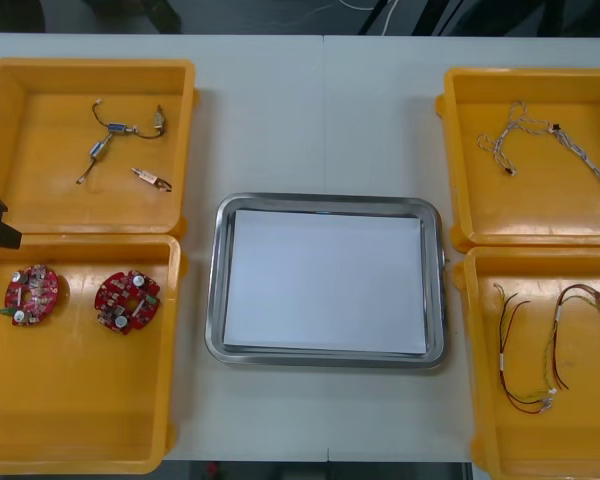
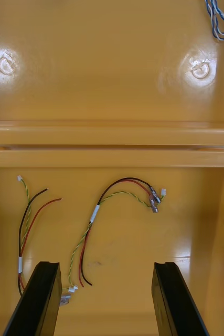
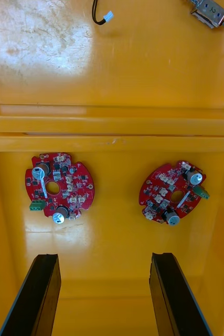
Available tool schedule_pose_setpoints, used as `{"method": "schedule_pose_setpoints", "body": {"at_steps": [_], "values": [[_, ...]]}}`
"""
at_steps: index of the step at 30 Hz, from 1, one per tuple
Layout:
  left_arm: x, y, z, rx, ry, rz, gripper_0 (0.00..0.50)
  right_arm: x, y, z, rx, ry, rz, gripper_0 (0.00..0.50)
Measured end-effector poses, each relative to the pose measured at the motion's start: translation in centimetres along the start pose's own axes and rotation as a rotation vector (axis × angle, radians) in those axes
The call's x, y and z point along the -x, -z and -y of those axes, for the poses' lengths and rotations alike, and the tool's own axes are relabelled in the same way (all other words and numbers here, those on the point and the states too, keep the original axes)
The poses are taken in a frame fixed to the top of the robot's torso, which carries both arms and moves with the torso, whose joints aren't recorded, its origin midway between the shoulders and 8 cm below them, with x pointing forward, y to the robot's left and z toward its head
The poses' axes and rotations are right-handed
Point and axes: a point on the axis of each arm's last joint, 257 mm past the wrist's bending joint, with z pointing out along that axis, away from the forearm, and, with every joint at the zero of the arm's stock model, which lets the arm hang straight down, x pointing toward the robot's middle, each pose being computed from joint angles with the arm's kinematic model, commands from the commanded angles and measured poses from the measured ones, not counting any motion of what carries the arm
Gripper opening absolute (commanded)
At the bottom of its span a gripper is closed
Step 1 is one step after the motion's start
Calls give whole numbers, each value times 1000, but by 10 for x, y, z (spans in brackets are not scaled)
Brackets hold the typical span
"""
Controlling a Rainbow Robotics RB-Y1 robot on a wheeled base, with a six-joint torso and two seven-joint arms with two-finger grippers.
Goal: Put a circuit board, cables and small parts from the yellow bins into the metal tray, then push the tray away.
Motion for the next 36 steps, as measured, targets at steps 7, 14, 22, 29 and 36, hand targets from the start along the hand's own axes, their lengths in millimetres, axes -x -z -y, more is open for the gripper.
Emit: {"method": "schedule_pose_setpoints", "body": {"at_steps": [7, 14, 22, 29, 36], "values": [[0, 0, 0, 0, 0, 0, 500, 0, 0, 0, 0, 0, 0, 500], [0, 0, 0, 0, 0, 0, 500, 0, 0, 0, 0, 0, 0, 500], [0, 0, 0, 0, 0, 0, 500, 0, 0, 0, 0, 0, 0, 500], [0, 0, 0, 0, 0, 0, 500, 0, 0, 0, 0, 0, 0, 500], [0, 0, 0, 0, 0, 0, 500, 0, 0, 0, 0, 0, 0, 500]]}}
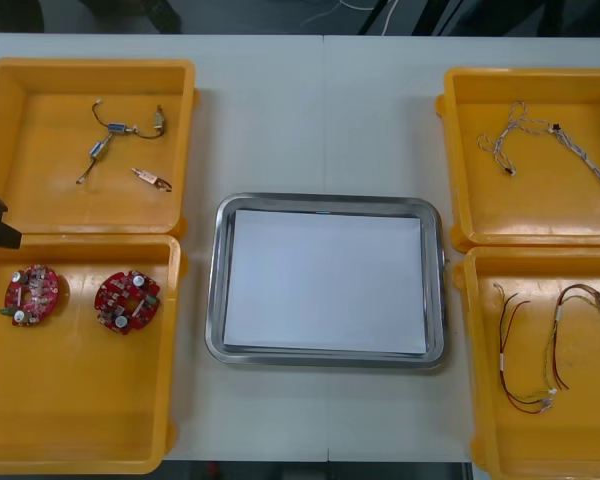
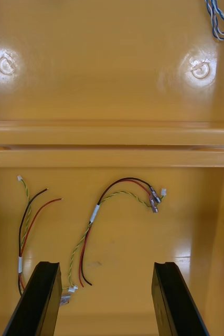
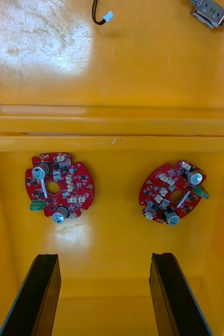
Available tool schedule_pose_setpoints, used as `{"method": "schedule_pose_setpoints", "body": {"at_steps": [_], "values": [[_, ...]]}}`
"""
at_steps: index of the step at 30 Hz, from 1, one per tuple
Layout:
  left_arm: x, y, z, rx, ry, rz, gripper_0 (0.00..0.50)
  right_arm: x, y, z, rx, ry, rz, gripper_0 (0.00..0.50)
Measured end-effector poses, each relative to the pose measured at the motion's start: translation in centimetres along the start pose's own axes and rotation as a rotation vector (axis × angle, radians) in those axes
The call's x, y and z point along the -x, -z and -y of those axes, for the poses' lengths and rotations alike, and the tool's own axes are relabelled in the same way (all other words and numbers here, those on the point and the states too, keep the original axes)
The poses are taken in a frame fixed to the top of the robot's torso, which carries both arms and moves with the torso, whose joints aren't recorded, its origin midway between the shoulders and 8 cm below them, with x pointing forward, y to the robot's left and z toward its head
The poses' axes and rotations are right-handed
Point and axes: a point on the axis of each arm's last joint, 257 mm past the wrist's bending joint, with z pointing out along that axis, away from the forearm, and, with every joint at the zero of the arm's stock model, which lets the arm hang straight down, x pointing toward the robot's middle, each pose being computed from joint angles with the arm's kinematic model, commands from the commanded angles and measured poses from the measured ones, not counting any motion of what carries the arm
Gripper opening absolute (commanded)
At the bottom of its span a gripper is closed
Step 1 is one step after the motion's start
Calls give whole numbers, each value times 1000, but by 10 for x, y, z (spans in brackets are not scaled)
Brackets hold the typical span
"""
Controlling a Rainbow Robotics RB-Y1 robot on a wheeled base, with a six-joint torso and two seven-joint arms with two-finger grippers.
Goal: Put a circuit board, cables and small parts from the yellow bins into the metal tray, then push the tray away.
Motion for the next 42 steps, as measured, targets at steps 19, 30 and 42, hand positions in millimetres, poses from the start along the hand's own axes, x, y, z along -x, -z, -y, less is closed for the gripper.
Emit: {"method": "schedule_pose_setpoints", "body": {"at_steps": [19, 30, 42], "values": [[0, 0, 0, 0, 0, 0, 500, 0, 0, 0, 0, 0, 0, 500], [0, 0, 0, 0, 0, 0, 500, 0, 0, 0, 0, 0, 0, 500], [0, 0, 0, 0, 0, 0, 500, 0, 0, 0, 0, 0, 0, 500]]}}
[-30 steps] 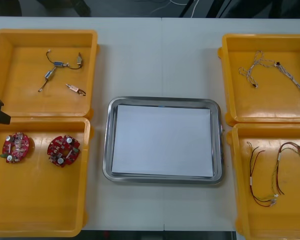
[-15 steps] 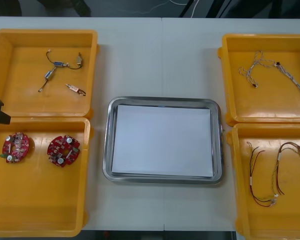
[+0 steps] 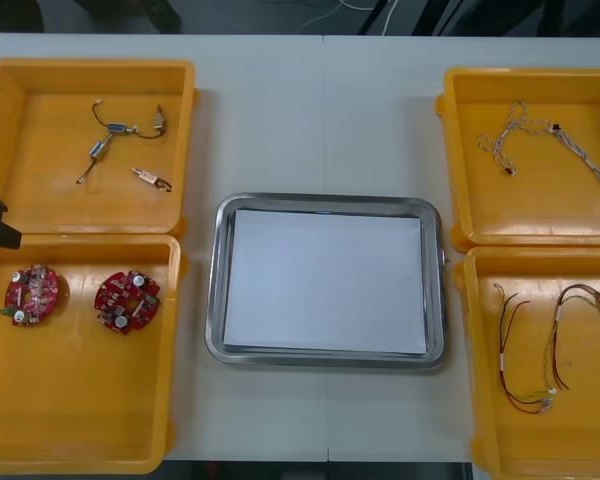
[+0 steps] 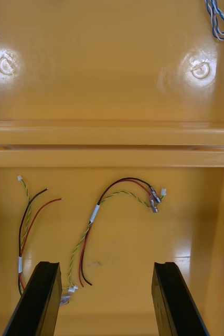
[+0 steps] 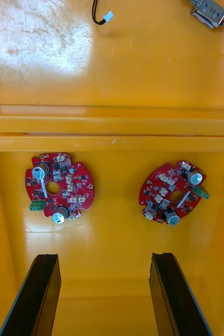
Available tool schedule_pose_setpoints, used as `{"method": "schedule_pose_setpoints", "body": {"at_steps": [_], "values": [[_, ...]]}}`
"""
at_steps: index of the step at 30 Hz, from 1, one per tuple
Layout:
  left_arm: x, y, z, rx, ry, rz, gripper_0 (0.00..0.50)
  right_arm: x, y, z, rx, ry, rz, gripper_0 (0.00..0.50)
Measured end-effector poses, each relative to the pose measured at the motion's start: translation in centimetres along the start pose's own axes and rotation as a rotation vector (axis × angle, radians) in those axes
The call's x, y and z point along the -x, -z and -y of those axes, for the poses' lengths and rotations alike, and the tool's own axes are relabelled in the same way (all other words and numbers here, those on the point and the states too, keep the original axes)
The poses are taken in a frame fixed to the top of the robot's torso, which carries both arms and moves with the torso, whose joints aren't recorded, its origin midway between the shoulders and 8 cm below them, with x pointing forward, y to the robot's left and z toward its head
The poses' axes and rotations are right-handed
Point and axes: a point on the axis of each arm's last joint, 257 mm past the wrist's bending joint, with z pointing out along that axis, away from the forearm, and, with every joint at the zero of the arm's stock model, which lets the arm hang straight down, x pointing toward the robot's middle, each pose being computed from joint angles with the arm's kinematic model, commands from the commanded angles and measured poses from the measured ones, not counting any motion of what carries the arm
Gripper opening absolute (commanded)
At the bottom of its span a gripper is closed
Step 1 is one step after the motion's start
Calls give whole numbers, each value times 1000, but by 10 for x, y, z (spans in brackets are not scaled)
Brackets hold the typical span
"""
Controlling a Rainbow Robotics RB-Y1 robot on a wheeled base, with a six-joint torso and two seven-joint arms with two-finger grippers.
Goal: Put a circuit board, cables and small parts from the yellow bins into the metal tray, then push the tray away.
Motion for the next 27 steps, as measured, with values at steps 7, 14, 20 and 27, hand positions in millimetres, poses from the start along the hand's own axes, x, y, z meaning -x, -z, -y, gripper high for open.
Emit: {"method": "schedule_pose_setpoints", "body": {"at_steps": [7, 14, 20, 27], "values": [[0, 0, 0, 0, 0, 0, 500, 0, 0, 0, 0, 0, 0, 500], [0, 0, 0, 0, 0, 0, 500, 0, 0, 0, 0, 0, 0, 500], [0, 0, 0, 0, 0, 0, 500, 0, 0, 0, 0, 0, 0, 500], [0, 0, 0, 0, 0, 0, 500, 0, 0, 0, 0, 0, 0, 500]]}}
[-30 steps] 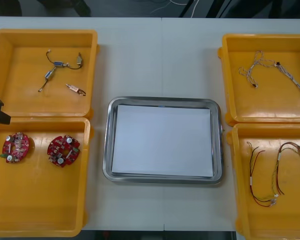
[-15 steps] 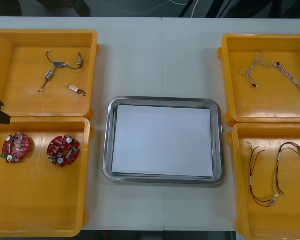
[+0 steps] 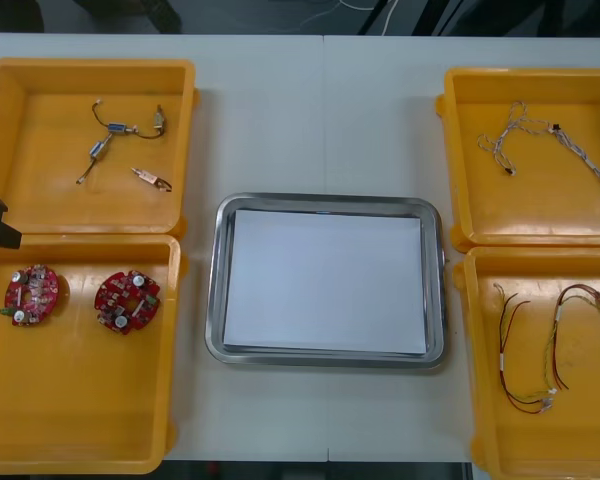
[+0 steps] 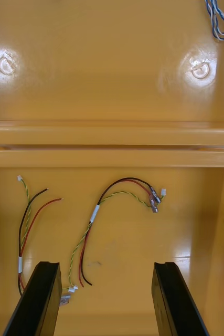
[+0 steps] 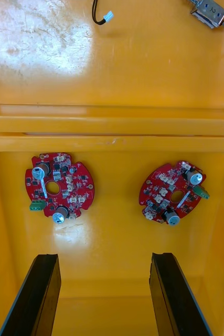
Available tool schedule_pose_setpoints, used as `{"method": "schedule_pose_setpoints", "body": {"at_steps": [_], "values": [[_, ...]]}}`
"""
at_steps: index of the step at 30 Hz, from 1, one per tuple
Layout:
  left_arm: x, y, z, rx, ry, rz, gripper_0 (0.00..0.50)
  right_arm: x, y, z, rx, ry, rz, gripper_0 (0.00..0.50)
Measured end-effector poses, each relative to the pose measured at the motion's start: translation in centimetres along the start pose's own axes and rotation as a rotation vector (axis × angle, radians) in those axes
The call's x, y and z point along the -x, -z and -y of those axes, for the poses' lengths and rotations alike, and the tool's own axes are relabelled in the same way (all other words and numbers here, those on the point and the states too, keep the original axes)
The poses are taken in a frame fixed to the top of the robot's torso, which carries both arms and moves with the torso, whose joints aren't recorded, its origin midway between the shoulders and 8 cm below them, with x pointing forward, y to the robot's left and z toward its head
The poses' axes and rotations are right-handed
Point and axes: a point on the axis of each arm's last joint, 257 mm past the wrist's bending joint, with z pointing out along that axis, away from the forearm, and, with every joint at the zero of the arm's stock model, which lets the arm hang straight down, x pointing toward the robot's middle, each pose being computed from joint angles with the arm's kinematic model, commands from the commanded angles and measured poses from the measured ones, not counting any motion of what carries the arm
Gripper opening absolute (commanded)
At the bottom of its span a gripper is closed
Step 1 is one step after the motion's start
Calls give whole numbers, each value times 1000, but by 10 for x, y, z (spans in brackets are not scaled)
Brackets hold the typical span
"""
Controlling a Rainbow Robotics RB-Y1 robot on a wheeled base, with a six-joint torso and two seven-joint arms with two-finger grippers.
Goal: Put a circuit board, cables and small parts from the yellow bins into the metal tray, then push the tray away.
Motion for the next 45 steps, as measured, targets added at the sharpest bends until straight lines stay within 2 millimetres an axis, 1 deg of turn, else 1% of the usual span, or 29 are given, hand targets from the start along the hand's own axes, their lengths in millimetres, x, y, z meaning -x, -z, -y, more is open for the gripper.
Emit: {"method": "schedule_pose_setpoints", "body": {"at_steps": [37, 45], "values": [[-3, -1, 1, -1, -7, -12, 500, 0, 0, 0, 0, 0, -1, 500], [-4, 0, -2, -3, -9, -24, 500, -13, -5, 4, -4, -9, -30, 500]]}}
